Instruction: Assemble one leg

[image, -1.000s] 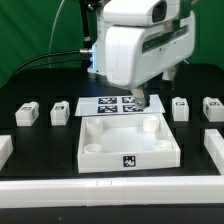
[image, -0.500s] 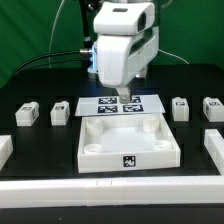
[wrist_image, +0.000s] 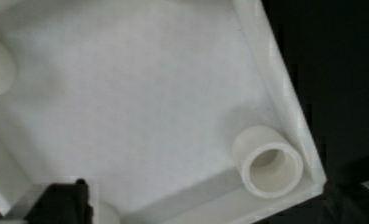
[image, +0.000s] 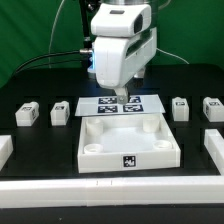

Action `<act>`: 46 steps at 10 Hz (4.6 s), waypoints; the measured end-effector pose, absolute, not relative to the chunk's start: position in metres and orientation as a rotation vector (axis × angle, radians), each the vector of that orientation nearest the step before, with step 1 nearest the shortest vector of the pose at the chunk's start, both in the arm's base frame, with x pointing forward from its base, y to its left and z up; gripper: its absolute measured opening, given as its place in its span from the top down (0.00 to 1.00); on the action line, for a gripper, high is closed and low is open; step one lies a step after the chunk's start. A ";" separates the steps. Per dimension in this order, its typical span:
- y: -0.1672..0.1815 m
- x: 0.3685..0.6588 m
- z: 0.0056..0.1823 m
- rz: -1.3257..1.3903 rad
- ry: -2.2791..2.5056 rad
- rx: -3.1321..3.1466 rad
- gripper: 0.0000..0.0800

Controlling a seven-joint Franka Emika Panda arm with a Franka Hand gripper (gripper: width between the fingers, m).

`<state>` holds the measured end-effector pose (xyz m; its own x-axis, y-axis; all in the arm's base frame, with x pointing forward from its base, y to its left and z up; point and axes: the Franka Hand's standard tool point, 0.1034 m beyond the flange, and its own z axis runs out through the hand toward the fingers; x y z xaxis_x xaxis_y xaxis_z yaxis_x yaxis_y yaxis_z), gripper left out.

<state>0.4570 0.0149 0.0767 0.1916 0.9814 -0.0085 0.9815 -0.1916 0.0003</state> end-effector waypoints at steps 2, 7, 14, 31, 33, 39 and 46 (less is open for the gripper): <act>0.016 0.434 0.061 -0.036 2.071 2.378 0.19; 0.017 0.421 0.044 -0.071 2.220 2.273 0.19; 0.018 0.422 0.021 -0.105 2.226 2.310 0.19; 0.017 0.423 0.015 -0.111 2.215 2.328 0.92; 0.027 0.435 0.015 -0.088 2.231 2.307 0.92; 0.062 0.464 0.015 -0.027 2.221 2.308 0.92; 0.076 0.491 0.015 0.005 2.221 2.308 0.92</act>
Offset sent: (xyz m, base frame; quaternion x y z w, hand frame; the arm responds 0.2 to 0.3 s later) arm -0.0187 0.0065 -0.0162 0.0005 0.0125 -0.1640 0.9864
